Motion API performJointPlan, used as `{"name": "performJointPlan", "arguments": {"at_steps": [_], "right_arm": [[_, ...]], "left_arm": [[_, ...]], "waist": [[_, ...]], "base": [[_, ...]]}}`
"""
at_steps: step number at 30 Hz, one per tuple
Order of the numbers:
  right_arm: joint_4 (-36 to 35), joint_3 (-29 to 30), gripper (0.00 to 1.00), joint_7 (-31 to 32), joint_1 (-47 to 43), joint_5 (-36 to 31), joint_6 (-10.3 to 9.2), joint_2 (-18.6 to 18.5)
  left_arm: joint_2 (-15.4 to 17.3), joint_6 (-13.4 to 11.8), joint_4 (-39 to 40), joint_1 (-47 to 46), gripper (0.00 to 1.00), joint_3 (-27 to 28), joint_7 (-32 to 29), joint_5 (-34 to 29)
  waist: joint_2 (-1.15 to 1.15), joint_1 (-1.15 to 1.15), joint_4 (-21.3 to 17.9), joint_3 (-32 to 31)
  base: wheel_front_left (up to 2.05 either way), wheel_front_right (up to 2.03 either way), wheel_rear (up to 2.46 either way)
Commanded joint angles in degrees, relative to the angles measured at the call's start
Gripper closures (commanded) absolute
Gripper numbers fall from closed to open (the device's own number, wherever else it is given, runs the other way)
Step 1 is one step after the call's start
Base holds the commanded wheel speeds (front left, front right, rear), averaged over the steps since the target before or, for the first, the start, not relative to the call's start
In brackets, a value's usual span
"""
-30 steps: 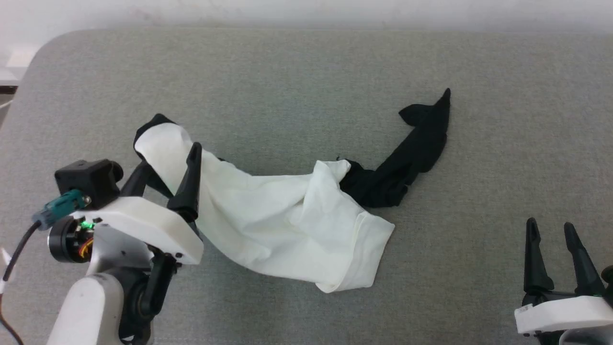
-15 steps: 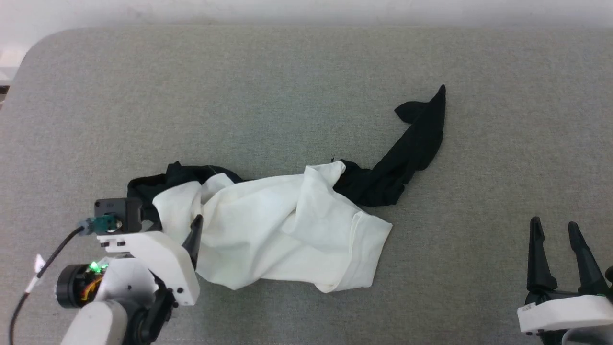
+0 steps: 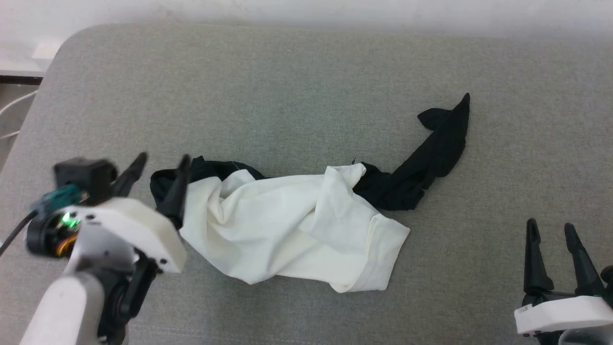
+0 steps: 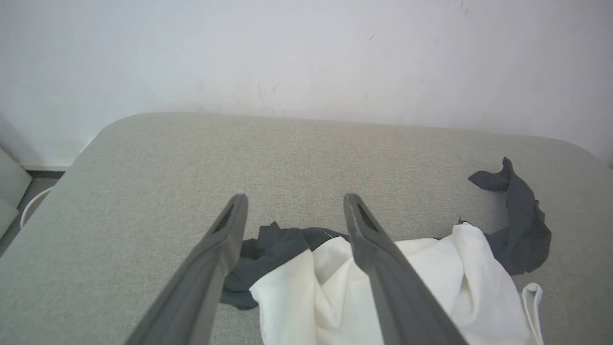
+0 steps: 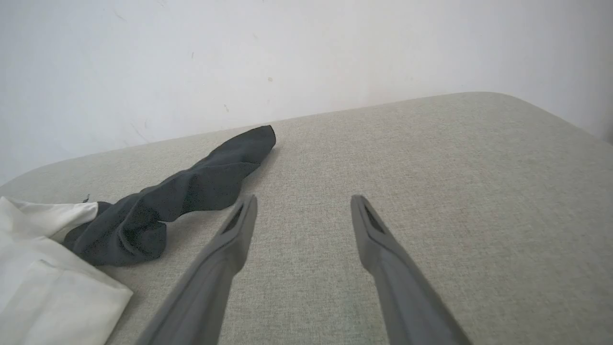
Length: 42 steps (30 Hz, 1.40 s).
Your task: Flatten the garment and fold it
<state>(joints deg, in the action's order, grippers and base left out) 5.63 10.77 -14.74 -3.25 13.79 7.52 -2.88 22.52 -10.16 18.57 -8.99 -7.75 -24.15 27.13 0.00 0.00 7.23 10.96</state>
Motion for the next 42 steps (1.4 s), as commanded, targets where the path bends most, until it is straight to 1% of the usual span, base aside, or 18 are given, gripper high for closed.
{"name": "performJointPlan", "arguments": {"at_steps": [1,3,6,8,9,11,13,16,20,23,28,33,36,37,38,42], "right_arm": [[0.0,-0.4,0.00,-0.3,0.1,-0.3,-0.03,0.0],[0.1,-0.7,0.00,-0.3,0.2,-0.5,-0.03,0.0],[0.0,-0.8,0.00,-0.3,0.5,-0.9,-0.03,0.0],[0.0,-1.0,0.00,-0.3,0.7,-1.2,-0.03,0.0],[0.0,-1.1,0.00,-0.3,0.9,-1.3,-0.03,0.0],[0.1,-1.3,0.00,-0.3,1.2,-1.2,-0.03,0.0],[0.2,-1.5,0.00,-0.3,1.5,-1.0,-0.03,0.0],[0.3,-1.8,0.00,-0.3,1.7,-0.6,-0.03,0.0],[0.4,-1.9,0.00,-0.3,2.2,-0.4,-0.03,0.0],[0.1,-1.9,0.00,-0.3,2.7,-0.3,-0.03,0.0],[-0.3,-1.7,0.00,-0.3,3.3,-0.2,-0.03,0.0],[-0.7,-1.5,0.00,-0.3,4.0,0.0,-0.03,0.0],[-0.6,-1.6,0.00,-0.3,4.7,0.2,-0.03,0.0],[-0.6,-1.6,0.00,-0.3,4.9,0.2,-0.03,0.0],[-0.6,-1.6,0.00,-0.3,5.1,0.2,-0.03,0.0],[-0.3,-1.2,0.00,-0.3,5.6,0.1,-0.03,0.0]], "left_arm": [[0.4,1.7,-1.8,-2.5,0.00,-1.3,0.0,-0.5],[0.0,3.5,-5.3,-6.0,0.00,-2.8,-1.0,0.5],[0.1,6.7,-11.4,-11.5,0.00,-5.0,-4.2,2.2],[0.4,9.6,-15.3,-14.8,0.00,-6.5,-7.5,4.2],[0.5,10.6,-17.2,-16.1,0.00,-6.8,-9.4,5.6],[2.5,13.4,-20.2,-18.5,0.00,-8.2,-13.1,6.4],[4.3,14.5,-22.6,-20.0,0.00,-8.7,-16.3,7.4],[6.8,15.3,-25.2,-21.0,0.00,-9.2,-20.6,8.4],[9.0,15.6,-27.2,-21.2,0.00,-9.0,-24.1,9.7],[10.4,15.8,-27.6,-21.3,0.00,-9.1,-25.4,9.7],[11.5,16.1,-27.9,-21.9,0.00,-10.1,-26.5,9.2],[12.2,16.4,-28.4,-22.1,0.00,-12.0,-28.3,8.7],[12.4,16.7,-28.9,-21.8,0.00,-13.0,-27.6,8.5],[12.3,16.9,-29.0,-21.8,0.62,-13.3,-26.9,8.6],[12.4,17.1,-29.0,-21.7,1.00,-13.9,-25.9,8.5],[11.9,17.5,-29.1,-22.1,1.00,-14.6,-20.1,9.8]], "waist": [[0.00,0.00,0.3,-0.2],[0.00,0.00,0.3,-0.2],[0.00,0.00,-0.2,0.2],[0.00,0.00,-1.0,0.5],[0.00,0.00,-1.6,0.8],[0.00,0.00,-2.9,1.4],[0.00,0.00,-4.2,2.1],[0.00,0.00,-6.2,3.1],[0.00,0.00,-8.5,4.5],[0.00,0.00,-9.7,5.7],[0.00,0.00,-10.8,7.4],[0.00,0.00,-11.0,9.2],[0.00,0.00,-11.0,9.9],[0.00,0.00,-11.0,10.1],[0.00,0.00,-10.9,10.3],[0.00,0.00,-10.2,10.3]], "base": [[0.00,0.00,0.00],[0.00,0.00,0.00],[0.00,0.00,0.00],[0.00,0.00,0.00],[0.00,0.00,0.00],[0.00,0.00,0.00],[0.00,0.00,0.00],[0.00,0.00,0.00],[0.00,0.00,0.00],[0.00,0.00,0.00],[0.00,0.00,0.00],[0.00,0.00,0.00],[0.00,0.00,0.00],[0.00,0.00,0.00],[0.00,0.00,0.00],[0.00,0.00,0.00]]}}
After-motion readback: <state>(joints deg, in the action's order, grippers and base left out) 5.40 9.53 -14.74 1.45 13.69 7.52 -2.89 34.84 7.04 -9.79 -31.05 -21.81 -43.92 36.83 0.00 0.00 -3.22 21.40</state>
